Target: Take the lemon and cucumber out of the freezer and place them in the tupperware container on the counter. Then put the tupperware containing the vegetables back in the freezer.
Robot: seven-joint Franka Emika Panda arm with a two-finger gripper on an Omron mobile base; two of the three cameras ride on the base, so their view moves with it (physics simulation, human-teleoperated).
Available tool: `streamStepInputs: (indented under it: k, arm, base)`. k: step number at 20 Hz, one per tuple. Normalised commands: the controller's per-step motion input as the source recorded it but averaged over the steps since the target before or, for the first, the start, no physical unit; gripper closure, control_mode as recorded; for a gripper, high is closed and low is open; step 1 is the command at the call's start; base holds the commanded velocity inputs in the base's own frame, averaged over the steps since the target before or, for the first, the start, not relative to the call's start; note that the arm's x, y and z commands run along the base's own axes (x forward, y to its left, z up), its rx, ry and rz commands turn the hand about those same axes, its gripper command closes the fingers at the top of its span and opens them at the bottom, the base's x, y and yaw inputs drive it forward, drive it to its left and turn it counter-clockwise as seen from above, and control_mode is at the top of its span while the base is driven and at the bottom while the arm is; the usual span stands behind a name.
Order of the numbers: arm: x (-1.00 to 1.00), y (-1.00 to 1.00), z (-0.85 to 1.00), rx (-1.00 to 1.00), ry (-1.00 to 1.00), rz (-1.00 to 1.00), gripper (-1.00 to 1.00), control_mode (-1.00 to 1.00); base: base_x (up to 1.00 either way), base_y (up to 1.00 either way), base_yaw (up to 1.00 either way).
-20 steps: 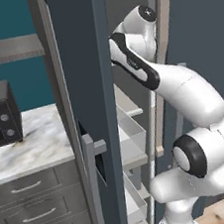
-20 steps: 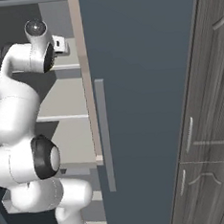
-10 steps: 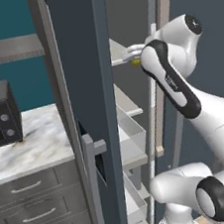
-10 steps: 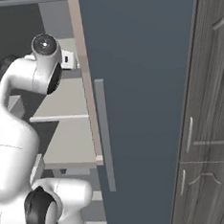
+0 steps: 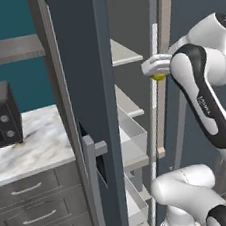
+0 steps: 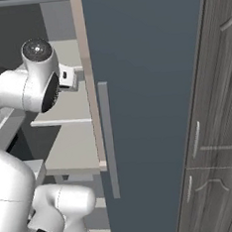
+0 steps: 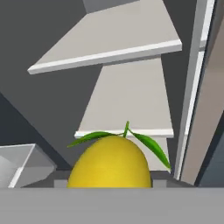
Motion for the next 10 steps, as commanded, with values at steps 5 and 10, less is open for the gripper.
streamStepInputs:
  k: [5,10]
  arm:
    - [-0.39,-0.12,-0.39,-0.17,0.12,0.00,1.00,-1.00]
    - [-0.02,-0.15,-0.58,-0.21,0.15,0.00,1.00,-1.00]
  base:
    - [0.00,0.00,0.00]
    - [0.00,0.00,0.00]
